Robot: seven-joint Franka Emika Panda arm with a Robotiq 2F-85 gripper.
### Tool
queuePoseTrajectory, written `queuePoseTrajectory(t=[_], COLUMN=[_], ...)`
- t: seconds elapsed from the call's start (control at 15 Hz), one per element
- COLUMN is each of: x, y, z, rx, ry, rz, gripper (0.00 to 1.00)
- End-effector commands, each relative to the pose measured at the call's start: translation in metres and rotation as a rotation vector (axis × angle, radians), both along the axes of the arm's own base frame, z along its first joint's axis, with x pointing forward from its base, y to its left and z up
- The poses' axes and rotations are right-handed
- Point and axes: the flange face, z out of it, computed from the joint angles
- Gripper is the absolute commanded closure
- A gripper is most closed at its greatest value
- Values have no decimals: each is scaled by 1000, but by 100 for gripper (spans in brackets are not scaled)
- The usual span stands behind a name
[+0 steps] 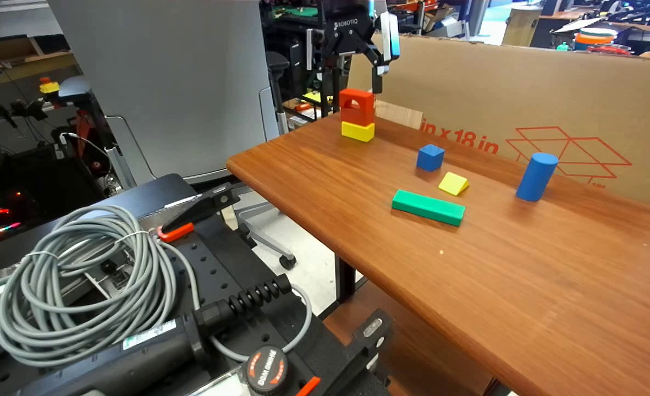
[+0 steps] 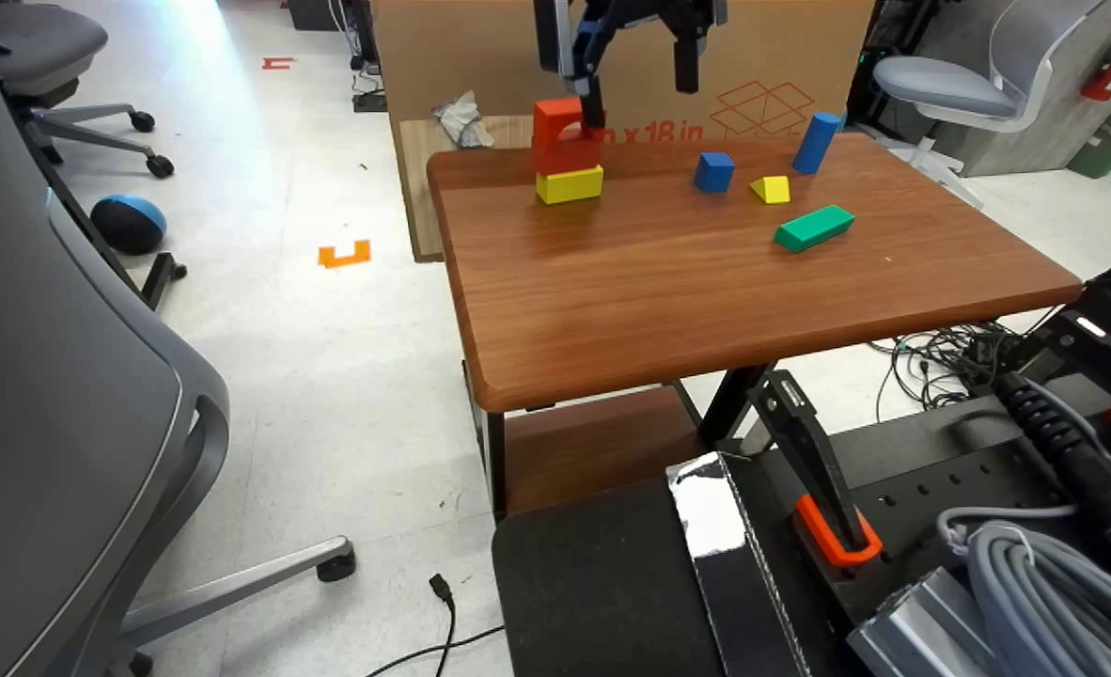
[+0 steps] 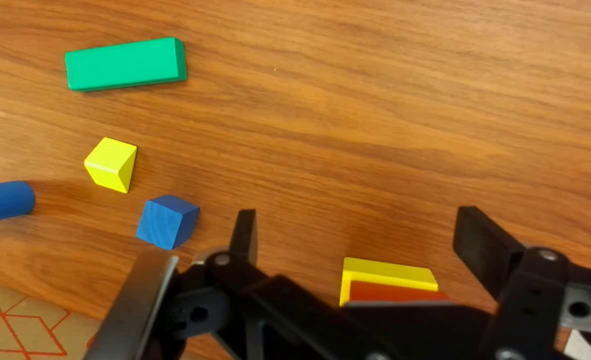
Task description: Unstack the blocks on the table
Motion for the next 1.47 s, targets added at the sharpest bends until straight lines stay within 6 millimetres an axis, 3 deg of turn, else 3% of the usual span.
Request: queuePoseTrajectory(t=[0.0, 1.0, 1.07, 1.2, 1.4], x=[13, 57, 58, 60, 62], y=[5, 30, 31, 32, 34], z=[-2, -22, -25, -31, -34], rx=[41, 62, 57, 33, 15], ry=[26, 60, 64, 72, 82], rz=[-5, -8, -9, -6, -5], gripper=[0, 0, 25, 32, 57])
